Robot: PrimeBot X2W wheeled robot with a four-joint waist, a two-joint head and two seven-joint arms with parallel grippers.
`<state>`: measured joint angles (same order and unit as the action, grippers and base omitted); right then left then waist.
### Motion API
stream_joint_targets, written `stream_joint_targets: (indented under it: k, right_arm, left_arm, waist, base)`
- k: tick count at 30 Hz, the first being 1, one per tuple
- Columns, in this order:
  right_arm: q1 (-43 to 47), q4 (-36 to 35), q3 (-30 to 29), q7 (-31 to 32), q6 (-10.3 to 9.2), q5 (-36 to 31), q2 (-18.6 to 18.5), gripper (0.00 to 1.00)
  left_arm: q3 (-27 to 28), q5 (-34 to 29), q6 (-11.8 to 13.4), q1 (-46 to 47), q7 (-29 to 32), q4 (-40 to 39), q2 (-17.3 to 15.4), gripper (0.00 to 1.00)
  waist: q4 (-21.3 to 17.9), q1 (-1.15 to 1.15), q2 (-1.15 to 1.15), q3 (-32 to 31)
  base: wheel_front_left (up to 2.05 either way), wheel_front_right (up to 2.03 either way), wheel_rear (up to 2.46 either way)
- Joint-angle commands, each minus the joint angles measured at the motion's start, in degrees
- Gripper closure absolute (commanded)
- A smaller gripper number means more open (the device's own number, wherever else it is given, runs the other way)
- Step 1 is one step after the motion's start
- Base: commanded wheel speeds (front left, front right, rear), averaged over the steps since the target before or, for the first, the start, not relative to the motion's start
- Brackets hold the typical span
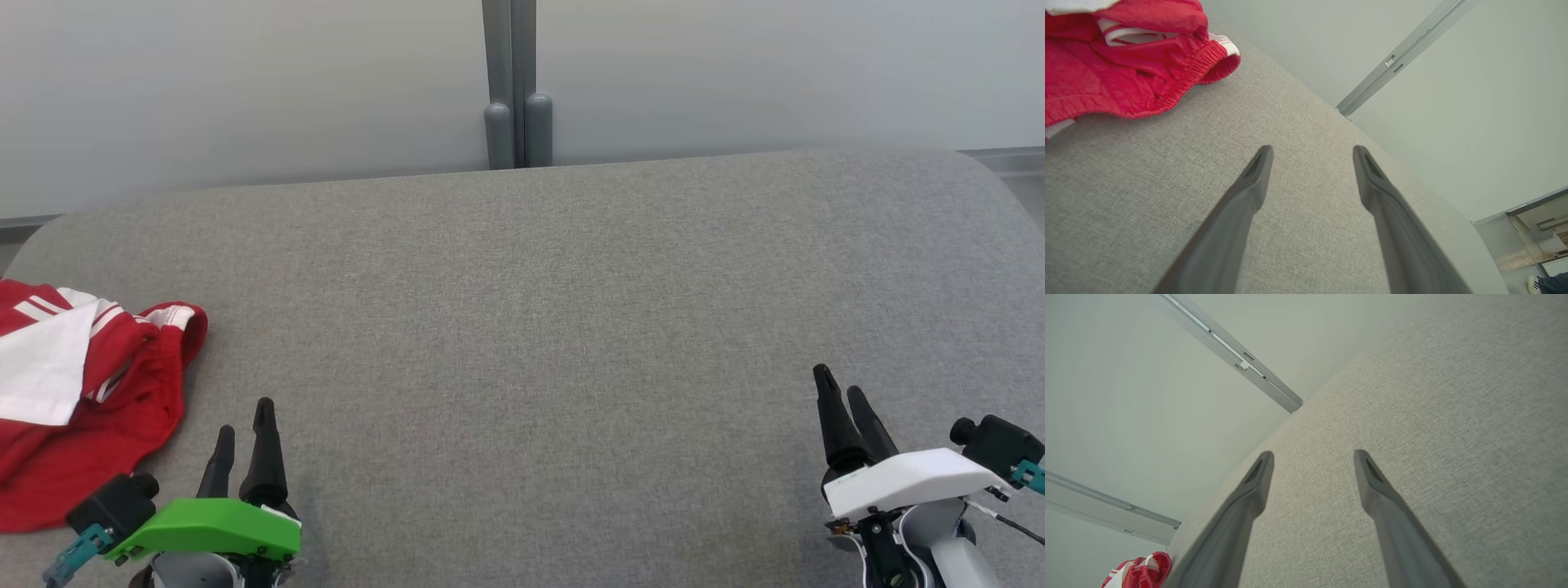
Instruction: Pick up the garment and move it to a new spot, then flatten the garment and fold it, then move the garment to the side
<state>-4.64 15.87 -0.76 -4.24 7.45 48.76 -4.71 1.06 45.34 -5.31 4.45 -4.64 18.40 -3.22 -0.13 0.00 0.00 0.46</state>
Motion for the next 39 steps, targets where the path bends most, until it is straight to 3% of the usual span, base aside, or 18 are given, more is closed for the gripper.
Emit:
stream_joint_targets:
  k: [1,39]
  right_arm:
    - [-0.09,-0.87,0.15,-0.69,0.03,-1.56,-0.48,0.00]
    - [1.13,-1.97,1.08,-6.54,0.03,-26.68,-0.79,0.00]
  left_arm:
    - [-0.16,-1.85,0.22,0.23,-0.40,-0.60,-0.67,0.00]
    - [-3.66,-26.90,2.44,-1.32,-6.19,0.30,-1.62,0.00]
  waist:
    - [0.00,0.00,0.00,0.01]
    - [-0.18,0.00,0.00,0.13]
  base:
    - [0.00,0.00,0.00]
    - [0.00,0.00,0.00]
